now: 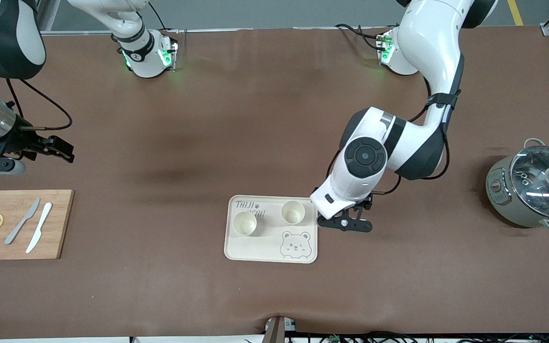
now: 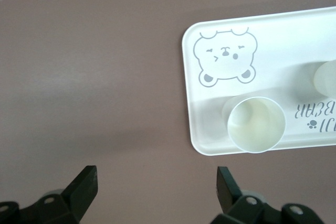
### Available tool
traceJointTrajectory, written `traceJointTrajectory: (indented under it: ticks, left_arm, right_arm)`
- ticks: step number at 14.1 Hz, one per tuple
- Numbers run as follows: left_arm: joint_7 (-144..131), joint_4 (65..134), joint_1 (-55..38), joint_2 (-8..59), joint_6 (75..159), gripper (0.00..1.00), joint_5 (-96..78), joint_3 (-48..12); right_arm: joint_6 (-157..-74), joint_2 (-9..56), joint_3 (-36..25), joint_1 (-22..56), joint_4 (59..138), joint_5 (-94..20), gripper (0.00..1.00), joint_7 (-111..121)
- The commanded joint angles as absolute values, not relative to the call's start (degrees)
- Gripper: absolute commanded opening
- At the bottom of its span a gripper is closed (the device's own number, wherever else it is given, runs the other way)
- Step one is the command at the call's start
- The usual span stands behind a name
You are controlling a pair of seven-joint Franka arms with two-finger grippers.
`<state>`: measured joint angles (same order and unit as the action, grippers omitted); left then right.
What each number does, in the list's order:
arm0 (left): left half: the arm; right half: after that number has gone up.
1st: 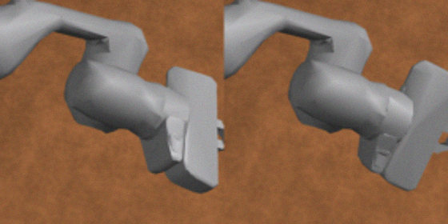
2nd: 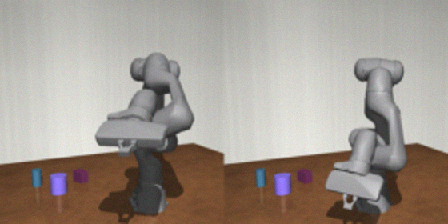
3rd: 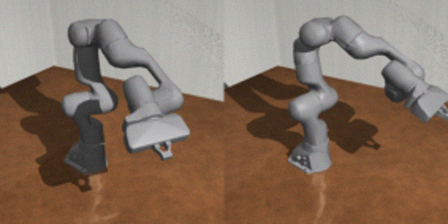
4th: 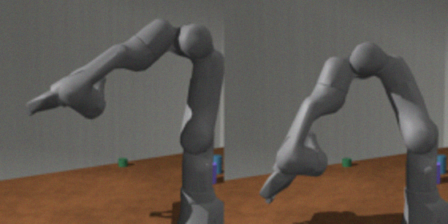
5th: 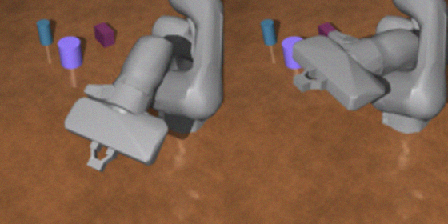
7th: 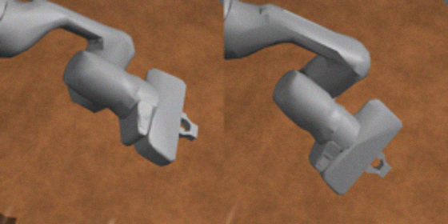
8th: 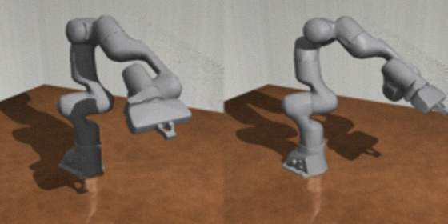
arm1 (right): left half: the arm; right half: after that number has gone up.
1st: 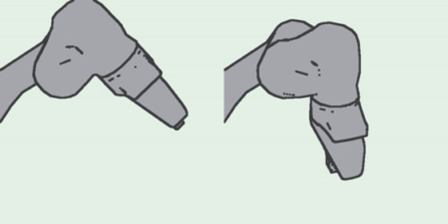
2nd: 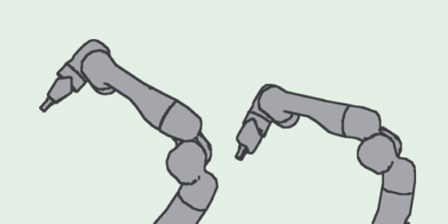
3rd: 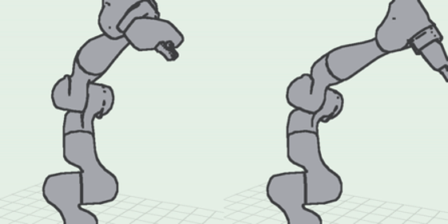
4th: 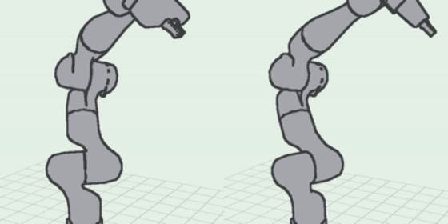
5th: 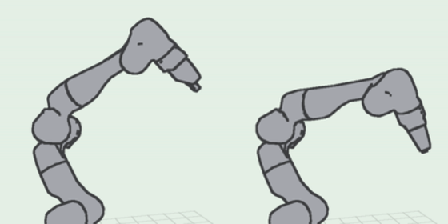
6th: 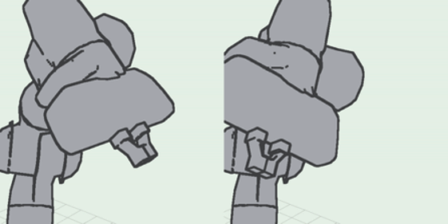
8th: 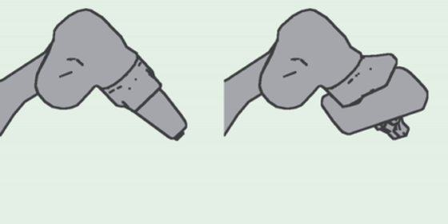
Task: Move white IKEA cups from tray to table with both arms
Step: 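Lower the open left gripper over the white cup on the tray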
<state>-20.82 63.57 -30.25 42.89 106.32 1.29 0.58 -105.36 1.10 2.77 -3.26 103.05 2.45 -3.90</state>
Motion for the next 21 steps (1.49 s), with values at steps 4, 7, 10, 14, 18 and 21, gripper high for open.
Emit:
traceJointTrajectory:
  ticks: [4, 7, 10, 14, 18, 21]
  left_arm:
    - [-23.1, 60.6, -32.3, 48.2, 111.7, 1.0, 0.4, 1.2]
    - [-23.2, 61.3, -32.4, 49.6, 115.5, 1.0, -2.4, 1.1]
    - [-23.6, 62.1, -33.7, 51.1, 116.5, 1.0, -2.5, 1.1]
    - [-25.5, 62.4, -35.2, 53.3, 120.9, 1.0, -2.5, 1.1]
    - [-26.5, 62.4, -36.5, 54.5, 123.4, 1.0, -2.1, 1.1]
    - [-26.5, 62.4, -36.5, 54.9, 123.4, 1.0, -1.9, 1.1]
  right_arm:
    - [-105.8, 1.1, 2.7, -3.3, 102.2, 1.2, 1.0, -3.3]
    - [-105.6, 1.1, 2.7, -3.3, 102.2, 1.3, 1.0, -3.2]
    - [-105.7, 1.1, 2.6, -3.3, 102.2, 1.3, 1.0, -3.3]
    - [-106.0, 1.3, 2.6, -3.4, 101.9, 1.3, 1.0, -3.3]
    - [-106.0, 1.6, 2.6, -3.3, 101.9, 1.2, 1.0, -3.4]
    - [-105.7, 1.6, 2.7, -3.1, 101.9, 1.2, 1.0, -4.0]
